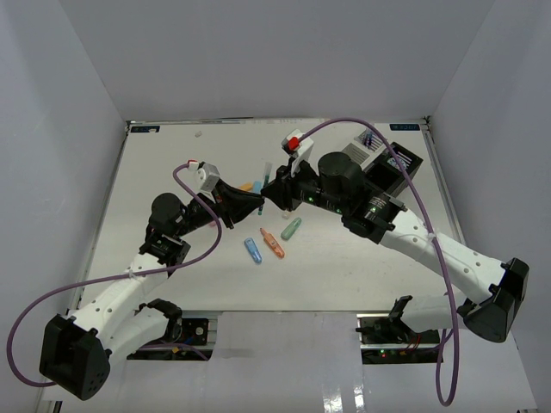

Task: Sort the stationery into containers
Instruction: Close the pen cap on the pen.

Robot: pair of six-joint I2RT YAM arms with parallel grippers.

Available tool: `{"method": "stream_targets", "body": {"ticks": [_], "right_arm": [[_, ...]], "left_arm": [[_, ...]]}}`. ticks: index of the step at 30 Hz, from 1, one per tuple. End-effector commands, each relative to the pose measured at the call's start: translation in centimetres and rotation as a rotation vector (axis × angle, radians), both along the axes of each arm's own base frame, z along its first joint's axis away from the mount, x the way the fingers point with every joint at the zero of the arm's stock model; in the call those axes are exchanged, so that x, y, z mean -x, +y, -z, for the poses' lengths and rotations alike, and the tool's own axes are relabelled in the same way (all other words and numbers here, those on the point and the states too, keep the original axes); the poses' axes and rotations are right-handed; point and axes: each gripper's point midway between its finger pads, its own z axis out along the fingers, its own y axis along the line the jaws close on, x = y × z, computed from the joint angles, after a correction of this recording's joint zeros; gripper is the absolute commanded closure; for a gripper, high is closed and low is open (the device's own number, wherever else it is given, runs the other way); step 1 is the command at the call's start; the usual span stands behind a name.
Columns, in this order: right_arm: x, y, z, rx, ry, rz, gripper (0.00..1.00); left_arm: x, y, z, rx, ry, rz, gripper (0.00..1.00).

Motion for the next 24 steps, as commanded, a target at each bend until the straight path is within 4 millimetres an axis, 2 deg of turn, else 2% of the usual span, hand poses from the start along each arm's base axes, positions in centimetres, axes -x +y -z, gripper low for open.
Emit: {"method": "stream_targets", "body": {"ticks": [1,5,12,17,18,24], "right_arm": [[0.02,-0.02,-2.78,-0.081,-0.061,0.005,0.72],[0.0,0.23,-2.75,-0.094,-0.067,0.0,0.66],[-0.38,0.63,-2.69,-0.102,-0.07,0.005,0.67],[-0.52,0.64,-2.55,-0.101,-0.073,0.011,0.78],[-0.58,0.76,-3.32,-0.126,-0.09,0.01,0.8],[-0.56,0.57,-2.61,-0.119,-0.087,0.013,0.92]], "left_arm": [[0.31,-0.03,-0.36,0.008,-0.018,0.011,1.0],[0.39,-0.06,-0.38,0.008,-0.02,0.016,1.0],[0.64,-0.07,-0.43,0.01,-0.026,0.025,1.0],[0.91,-0.14,-0.57,0.011,-0.031,0.039,1.0],[0.95,-0.15,-0.59,0.011,-0.034,0.041,1.0],[1.11,-0.15,-0.66,0.008,-0.036,0.047,1.0]]}}
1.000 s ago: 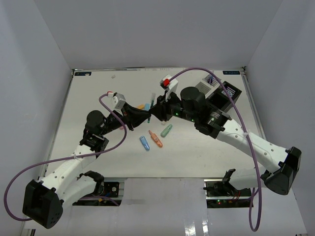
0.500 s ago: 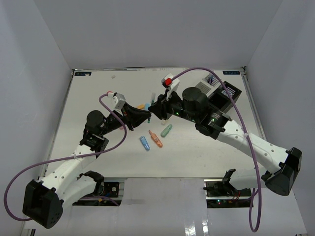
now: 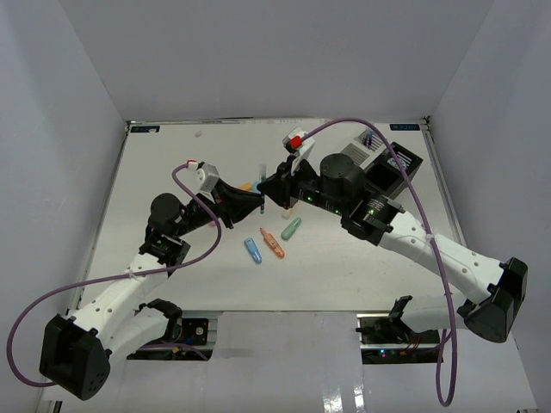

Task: Sort the stationery into containers
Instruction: Close the pen cap on the pen.

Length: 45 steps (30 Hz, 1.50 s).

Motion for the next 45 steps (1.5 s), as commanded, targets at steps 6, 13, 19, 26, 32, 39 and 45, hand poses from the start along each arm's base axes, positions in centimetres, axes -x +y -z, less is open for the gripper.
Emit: {"method": "stream_targets", "body": {"ticks": [6,13,19,26,32,39,45], "right_arm": [[-0.1,-1.2,0.8,-0.012,-0.061,0.03,0.92],[-0.2,-3.4,2.2,0.028,-0.127,0.085,0.92],[0.8,-5.0,4.1,0.086,-0.189,0.059,0.92],[3.7,-3.7,5.4,0.128,-0.267,-0.166,0.92],[4.9,-3.0,5.4,0.126,-0.294,-0.277,0.92],[5.1,-2.1,4.9,0.112,-0.287,-0.339,0.92],[5.0,-1.3,4.6,0.105,-0.277,-0.367,0.92]], "left_arm": [[0.9,-0.2,-0.4,-0.003,-0.006,0.038,0.84],[0.8,0.0,-0.7,-0.038,0.028,0.025,0.31],[0.1,0.6,-2.5,-0.066,0.009,-0.032,0.25],[0.7,-1.2,-5.6,-0.095,-0.073,0.128,0.27],[1.1,-1.8,-5.7,-0.092,-0.089,0.185,0.34],[2.2,-1.3,-4.4,-0.092,-0.104,0.197,0.41],[2.9,-1.0,-4.4,-0.083,-0.116,0.192,0.42]]}}
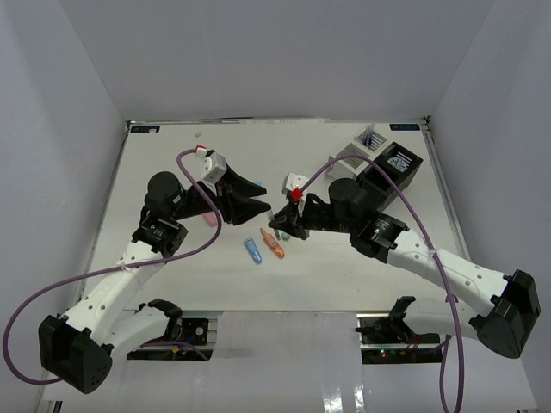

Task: Sort the stationery into containers
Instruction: Close the pen cap on the pen.

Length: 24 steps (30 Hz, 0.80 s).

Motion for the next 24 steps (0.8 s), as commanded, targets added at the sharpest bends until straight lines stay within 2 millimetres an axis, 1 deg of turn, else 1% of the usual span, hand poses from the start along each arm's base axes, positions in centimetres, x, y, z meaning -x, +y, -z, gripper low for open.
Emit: {"method": "stream_targets", "body": {"ticks": [1,8,13,17,22,24], "right_arm": [[-0.1,0.8,-3.5,-0.072,-0.059,-0.037,0.92],[-0.3,1.0,-3.9,-0.079,-0.063,-0.036,0.92],[-0.3,1.1,-4.1,-0.083,-0.058,-0.038,0.92],[-0.4,1.2,-4.3,-0.087,-0.054,-0.04,0.92],[-0.4,1.5,-4.2,-0.085,-0.043,-0.042,0.92],[-0.5,1.6,-4.3,-0.086,-0.04,-0.043,0.92]], "left_arm": [[1.2,0.3,-1.1,0.022,-0.057,0.023,0.42],[0.7,0.3,-0.5,0.024,-0.022,0.003,0.48],[0.4,0.1,-0.1,0.02,-0.002,0.001,0.58],[0.3,0.1,0.1,0.019,0.002,0.001,0.63],[0.6,0.0,0.2,0.019,0.007,0.022,0.7],[0.6,-0.1,0.3,0.018,0.011,0.025,0.74]]}}
